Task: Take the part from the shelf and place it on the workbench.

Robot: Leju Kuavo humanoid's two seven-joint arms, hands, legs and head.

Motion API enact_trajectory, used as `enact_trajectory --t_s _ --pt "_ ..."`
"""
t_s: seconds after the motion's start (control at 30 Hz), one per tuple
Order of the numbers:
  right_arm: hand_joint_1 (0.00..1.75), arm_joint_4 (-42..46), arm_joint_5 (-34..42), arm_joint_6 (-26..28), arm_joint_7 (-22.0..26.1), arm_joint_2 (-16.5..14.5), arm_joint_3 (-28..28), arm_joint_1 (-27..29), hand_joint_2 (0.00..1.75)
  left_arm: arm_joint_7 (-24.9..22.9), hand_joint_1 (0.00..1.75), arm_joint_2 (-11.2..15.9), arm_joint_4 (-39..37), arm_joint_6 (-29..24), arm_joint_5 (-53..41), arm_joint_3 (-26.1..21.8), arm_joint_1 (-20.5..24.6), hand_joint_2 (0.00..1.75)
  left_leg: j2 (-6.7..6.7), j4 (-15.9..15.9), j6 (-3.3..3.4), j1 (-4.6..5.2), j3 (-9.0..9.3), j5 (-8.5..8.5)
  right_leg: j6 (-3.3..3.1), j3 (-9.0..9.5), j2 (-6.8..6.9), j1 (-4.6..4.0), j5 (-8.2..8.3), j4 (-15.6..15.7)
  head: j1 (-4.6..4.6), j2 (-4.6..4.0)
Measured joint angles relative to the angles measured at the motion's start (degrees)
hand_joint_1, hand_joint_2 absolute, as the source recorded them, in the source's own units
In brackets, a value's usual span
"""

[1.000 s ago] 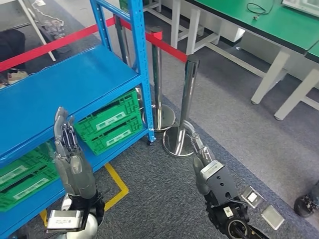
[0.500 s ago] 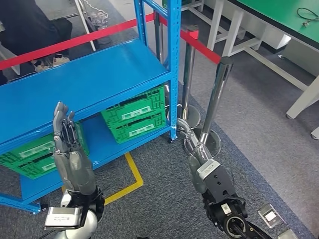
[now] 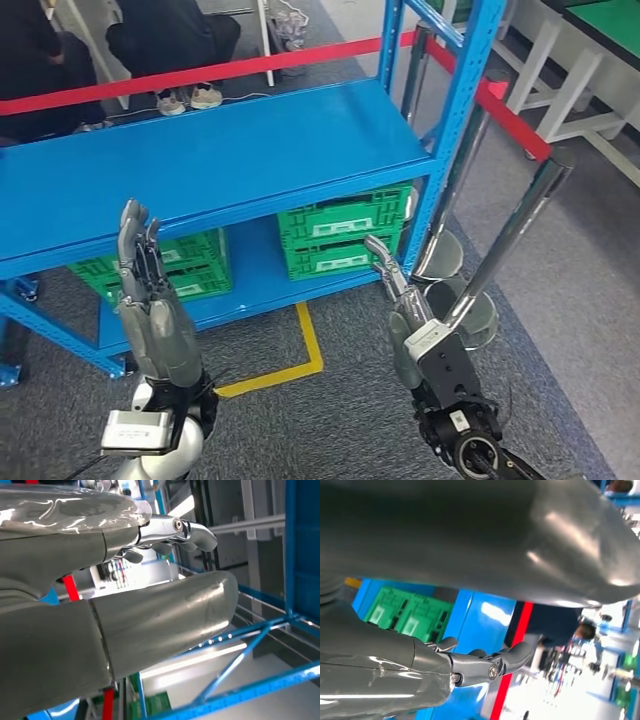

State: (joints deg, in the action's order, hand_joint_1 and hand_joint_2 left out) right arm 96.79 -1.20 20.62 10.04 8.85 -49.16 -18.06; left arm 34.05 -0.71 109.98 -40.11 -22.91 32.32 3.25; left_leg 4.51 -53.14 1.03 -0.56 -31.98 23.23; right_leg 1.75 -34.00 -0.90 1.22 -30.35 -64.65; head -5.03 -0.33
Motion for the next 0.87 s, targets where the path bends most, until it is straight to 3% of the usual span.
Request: enact_trajectory --t_s 0.07,0.13,0.2,0.27,0.33,0.4,0.43,0.47,0.5,0.57,0.6,0.63,0.7,0.77,0.83,0.87 --pt "0.00 -0.2 0.0 -0.2 0.2 -0.1 0.0 0.0 0.00 0.1 0.00 0.0 0.0 0.0 -0.1 -0.1 0.0 0.00 1.54 -0.4 -0.36 0.10 -0.27 0.13 -0.38 2.97 -3.16 0.31 3.16 7.3 -0.37 0.01" --pt "0.00 -0.4 0.0 -0.4 0.4 -0.1 0.0 0.0 0.00 0.3 0.00 -0.1 0.0 0.0 0.0 -0.2 -0.1 0.00 2.86 -0.7 -1.05 -0.04 -1.01 -0.09 -0.75 4.02 -4.78 0.30 3.41 9.6 -0.37 0.02" --pt "0.00 -0.6 0.0 -0.7 0.6 -0.3 0.0 -0.2 0.00 0.6 0.00 -0.1 0.0 0.0 0.0 -0.4 -0.3 0.00 3.54 -0.7 -1.85 -0.27 -1.55 -0.35 -1.32 4.28 -3.45 0.25 3.61 10.0 -0.05 0.02" --pt "0.00 -0.8 0.0 -0.8 0.8 -0.5 0.0 -0.5 0.00 0.9 0.00 -0.2 0.0 0.0 0.2 -0.5 -0.4 0.00 0.90 -3.3 -2.47 -0.06 -2.92 1.09 -2.02 4.60 -1.81 0.38 3.89 10.5 0.92 0.01" --pt "0.00 -1.0 0.0 -0.9 0.8 -0.6 0.0 -0.5 0.00 1.0 0.00 -0.2 0.0 0.0 0.5 -0.7 -0.4 0.00 -2.70 -10.4 -2.93 0.04 -6.67 4.48 -2.51 4.68 0.01 0.17 3.89 10.7 2.09 0.01" --pt "0.00 -1.2 0.1 -0.8 0.8 -0.6 0.0 -0.5 0.00 1.1 0.00 -0.2 0.0 0.0 0.8 -1.0 -0.5 0.00 -3.79 -17.1 -3.18 -0.11 -10.38 6.61 -2.73 4.65 1.92 -0.07 3.75 10.7 2.87 0.02" --pt "0.00 -1.3 0.1 -0.7 0.8 -0.6 0.0 -0.5 0.00 1.1 0.00 -0.2 0.0 0.0 0.9 -1.1 -0.6 0.00 -3.98 -17.8 -3.21 -0.15 -10.82 6.21 -2.76 4.68 2.81 -0.13 3.66 10.7 3.21 0.02" --pt "0.00 -1.4 0.2 -0.6 0.8 -0.6 -0.1 -0.6 0.00 1.2 0.00 -0.2 0.0 0.0 1.0 -1.2 -0.6 0.00 -4.19 -16.0 -3.15 -0.16 -9.96 4.83 -2.73 4.77 3.63 -0.16 3.56 10.7 3.60 0.01" --pt "0.00 -1.5 0.2 -0.4 0.8 -0.7 -0.1 -0.6 0.00 1.2 0.00 -0.2 0.0 0.0 1.2 -1.2 -0.6 0.00 -4.77 -12.2 -2.98 -0.13 -7.95 2.85 -2.66 4.92 4.36 -0.19 3.42 10.7 3.98 0.01" --pt "0.00 -1.5 0.2 -0.1 0.7 -0.7 -0.1 -0.7 0.00 1.3 0.00 -0.2 0.0 0.0 1.5 -1.3 -0.4 0.00 -7.08 -3.9 -2.29 0.27 -3.56 0.02 -2.28 5.26 5.56 -0.48 3.07 10.7 4.70 0.01" --pt "0.00 -1.5 0.2 0.0 0.7 -0.7 -0.1 -0.7 0.00 1.4 0.00 -0.2 0.0 0.0 1.7 -1.3 -0.3 0.00 -7.88 -1.5 -1.90 0.50 -2.28 -0.53 -2.03 5.41 6.07 -0.63 2.88 10.7 4.84 0.01" --pt "0.00 -1.5 0.2 0.2 0.7 -0.7 -0.1 -0.7 0.00 1.5 0.00 -0.3 0.0 0.0 1.9 -1.3 -0.2 0.00 -8.12 -0.5 -1.56 0.73 -1.84 -0.51 -1.75 5.56 6.55 -0.76 2.72 10.7 4.90 0.01" --pt "0.00 -1.5 0.2 0.4 0.6 -0.7 -0.1 -0.7 0.00 1.7 0.00 -0.3 0.0 0.0 2.1 -1.3 -0.1 0.00 -6.82 -0.3 -0.97 0.67 -1.76 -0.57 -1.16 5.80 7.35 -0.74 2.36 10.8 4.83 0.01" --pt "0.00 -1.5 0.2 0.5 0.7 -0.7 0.0 -0.8 0.00 1.9 0.00 -0.4 0.0 0.0 2.3 -1.3 0.1 0.00 -5.61 0.1 -0.32 0.31 -1.37 -0.73 -0.62 5.12 5.57 -0.51 0.67 8.7 4.66 0.02" --pt "0.00 -1.6 0.8 0.6 0.9 -0.7 0.0 -0.7 0.00 2.2 0.00 -0.5 -0.1 0.0 2.6 -1.3 0.5 0.00 -4.68 0.3 0.17 0.12 -1.08 -0.77 -0.28 2.03 2.43 -0.28 -2.85 1.7 3.99 0.01" --pt "0.00 -1.6 1.1 0.6 1.0 -0.7 0.0 -0.7 0.00 2.3 0.00 -0.6 -0.2 0.0 2.7 -1.3 0.6 0.00 -4.46 0.3 0.28 0.12 -1.06 -0.76 -0.23 0.95 1.81 -0.24 -3.92 -0.7 3.77 0.01"
